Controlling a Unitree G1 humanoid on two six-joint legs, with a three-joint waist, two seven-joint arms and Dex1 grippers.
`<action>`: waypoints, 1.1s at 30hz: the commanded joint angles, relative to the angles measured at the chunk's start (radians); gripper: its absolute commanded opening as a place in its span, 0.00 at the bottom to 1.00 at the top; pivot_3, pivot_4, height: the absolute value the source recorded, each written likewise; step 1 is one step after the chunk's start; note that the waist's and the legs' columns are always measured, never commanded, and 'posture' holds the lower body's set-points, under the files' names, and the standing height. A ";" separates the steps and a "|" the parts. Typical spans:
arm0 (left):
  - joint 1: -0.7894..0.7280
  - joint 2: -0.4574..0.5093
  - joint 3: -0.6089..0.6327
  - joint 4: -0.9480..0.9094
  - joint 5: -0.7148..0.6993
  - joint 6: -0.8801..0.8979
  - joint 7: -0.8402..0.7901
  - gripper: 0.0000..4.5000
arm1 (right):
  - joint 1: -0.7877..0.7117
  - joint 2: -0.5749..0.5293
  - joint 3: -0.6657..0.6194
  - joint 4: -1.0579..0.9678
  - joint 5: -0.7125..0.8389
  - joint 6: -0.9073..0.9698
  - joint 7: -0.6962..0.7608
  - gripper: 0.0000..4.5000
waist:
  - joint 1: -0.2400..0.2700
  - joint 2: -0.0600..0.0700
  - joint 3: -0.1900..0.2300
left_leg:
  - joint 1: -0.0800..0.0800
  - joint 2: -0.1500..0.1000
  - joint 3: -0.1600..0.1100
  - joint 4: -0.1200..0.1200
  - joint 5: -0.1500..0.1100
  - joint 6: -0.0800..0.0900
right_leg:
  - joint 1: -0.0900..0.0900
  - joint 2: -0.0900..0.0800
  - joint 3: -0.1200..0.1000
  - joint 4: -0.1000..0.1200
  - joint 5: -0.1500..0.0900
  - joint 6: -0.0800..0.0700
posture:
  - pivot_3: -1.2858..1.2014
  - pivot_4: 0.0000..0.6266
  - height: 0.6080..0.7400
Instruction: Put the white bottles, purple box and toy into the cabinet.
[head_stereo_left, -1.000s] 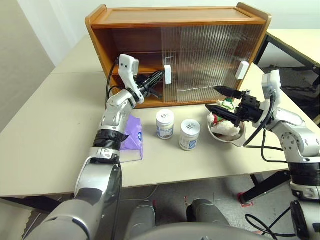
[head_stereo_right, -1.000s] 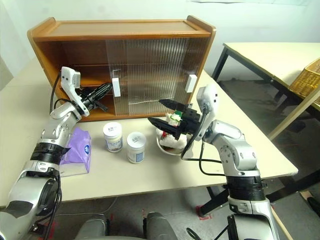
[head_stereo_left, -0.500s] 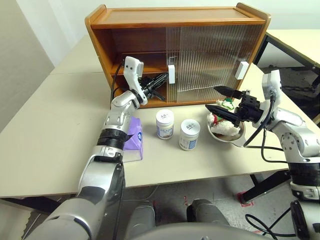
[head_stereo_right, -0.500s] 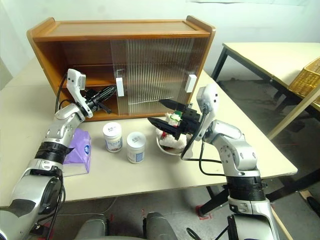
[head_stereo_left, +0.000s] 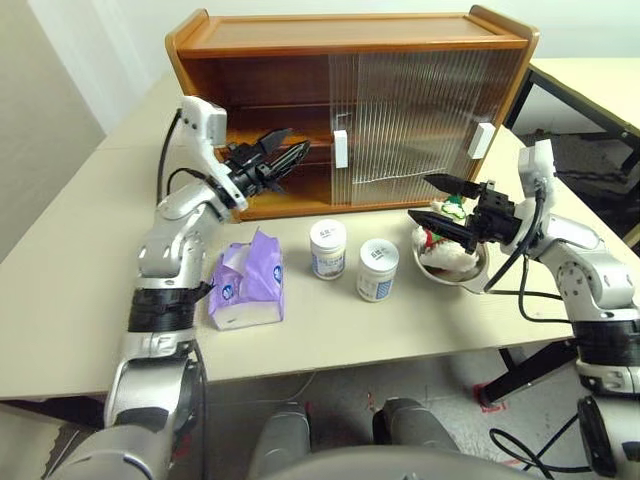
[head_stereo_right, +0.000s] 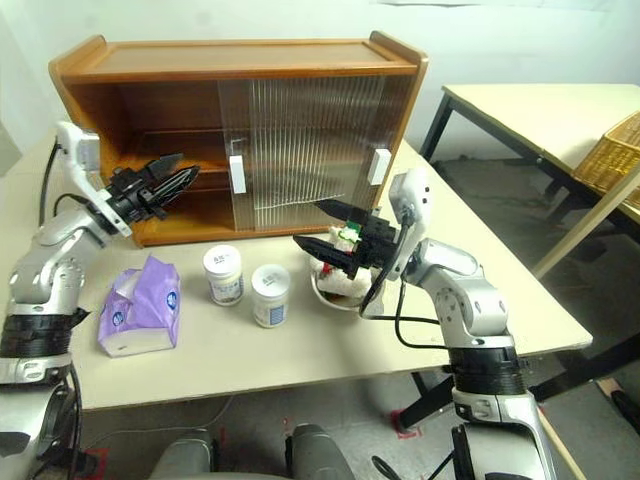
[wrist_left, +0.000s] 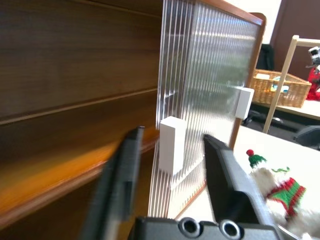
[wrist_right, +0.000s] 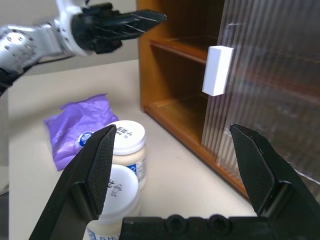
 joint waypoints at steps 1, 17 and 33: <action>0.068 0.044 0.051 -0.126 -0.087 0.124 0.013 0.83 | -0.019 0.003 0.011 0.022 -0.015 -0.016 0.015 1.00 | 0.003 0.000 0.000 | 0.001 0.000 0.000 0.000 0.000 0.000 | -0.001 0.000 0.000 0.000 0.000 0.000 | 0.50 0.00 1.00; 0.426 0.191 0.360 -0.368 -0.473 0.633 0.223 1.00 | -0.047 0.026 0.033 0.083 -0.034 -0.036 0.050 1.00 | 0.016 0.000 0.000 | 0.013 0.000 0.000 -0.013 -0.007 -0.020 | -0.001 0.000 0.005 0.002 -0.002 -0.003 | 0.52 0.00 1.00; 0.475 0.316 0.416 -0.315 -0.525 0.947 0.358 1.00 | -0.045 0.036 0.034 0.111 -0.041 -0.060 0.067 1.00 | 0.018 0.000 0.000 | 0.021 0.002 0.001 -0.014 -0.011 -0.028 | -0.004 0.007 0.029 0.005 -0.002 -0.006 | 0.51 0.00 1.00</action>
